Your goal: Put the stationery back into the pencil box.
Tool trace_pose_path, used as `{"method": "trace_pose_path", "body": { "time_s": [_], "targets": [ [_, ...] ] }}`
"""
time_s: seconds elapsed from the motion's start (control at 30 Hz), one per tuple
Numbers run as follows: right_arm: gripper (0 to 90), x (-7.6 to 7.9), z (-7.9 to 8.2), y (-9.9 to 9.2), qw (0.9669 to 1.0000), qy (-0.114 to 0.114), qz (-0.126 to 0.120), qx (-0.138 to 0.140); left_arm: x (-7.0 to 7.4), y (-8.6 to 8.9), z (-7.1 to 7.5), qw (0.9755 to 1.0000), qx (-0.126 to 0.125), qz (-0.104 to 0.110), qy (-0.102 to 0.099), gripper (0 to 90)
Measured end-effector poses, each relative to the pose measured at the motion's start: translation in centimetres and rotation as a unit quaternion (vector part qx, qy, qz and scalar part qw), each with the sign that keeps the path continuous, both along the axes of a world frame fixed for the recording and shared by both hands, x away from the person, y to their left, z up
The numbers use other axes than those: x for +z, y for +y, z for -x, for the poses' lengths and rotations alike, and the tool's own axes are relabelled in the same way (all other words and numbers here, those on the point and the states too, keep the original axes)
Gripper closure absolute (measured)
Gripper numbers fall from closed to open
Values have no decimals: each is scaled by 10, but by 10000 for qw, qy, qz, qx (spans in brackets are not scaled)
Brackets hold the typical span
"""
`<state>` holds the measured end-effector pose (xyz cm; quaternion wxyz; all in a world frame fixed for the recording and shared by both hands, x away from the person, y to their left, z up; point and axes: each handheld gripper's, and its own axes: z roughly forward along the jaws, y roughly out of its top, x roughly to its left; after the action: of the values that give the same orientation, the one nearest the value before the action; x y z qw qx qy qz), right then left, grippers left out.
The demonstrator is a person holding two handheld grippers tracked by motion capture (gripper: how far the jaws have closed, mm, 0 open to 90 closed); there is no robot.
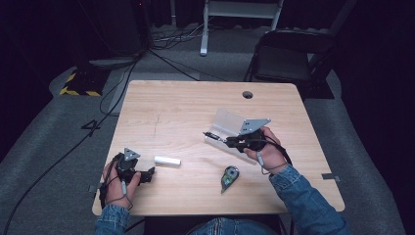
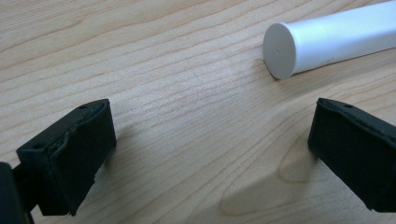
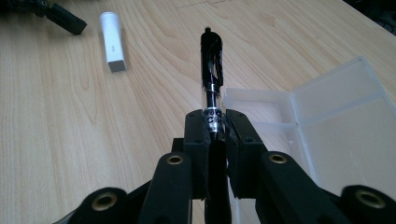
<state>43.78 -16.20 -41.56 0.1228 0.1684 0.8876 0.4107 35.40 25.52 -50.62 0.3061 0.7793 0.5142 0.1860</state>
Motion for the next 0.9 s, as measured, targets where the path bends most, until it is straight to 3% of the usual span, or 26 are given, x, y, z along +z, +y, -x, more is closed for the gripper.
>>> {"method": "trace_pose_path", "body": {
  "time_s": [0.47, 0.9],
  "targets": [
    [801, 6, -7, -25, 9996, 37, -68, -289, 0, 0, 0, 10000, 1, -3, 3, 12],
    [801, -1, -21, -46, 9975, 45, 138, -695, 0, 0, 0, 10000, 0, 1, 2, 12]
  ]
}}
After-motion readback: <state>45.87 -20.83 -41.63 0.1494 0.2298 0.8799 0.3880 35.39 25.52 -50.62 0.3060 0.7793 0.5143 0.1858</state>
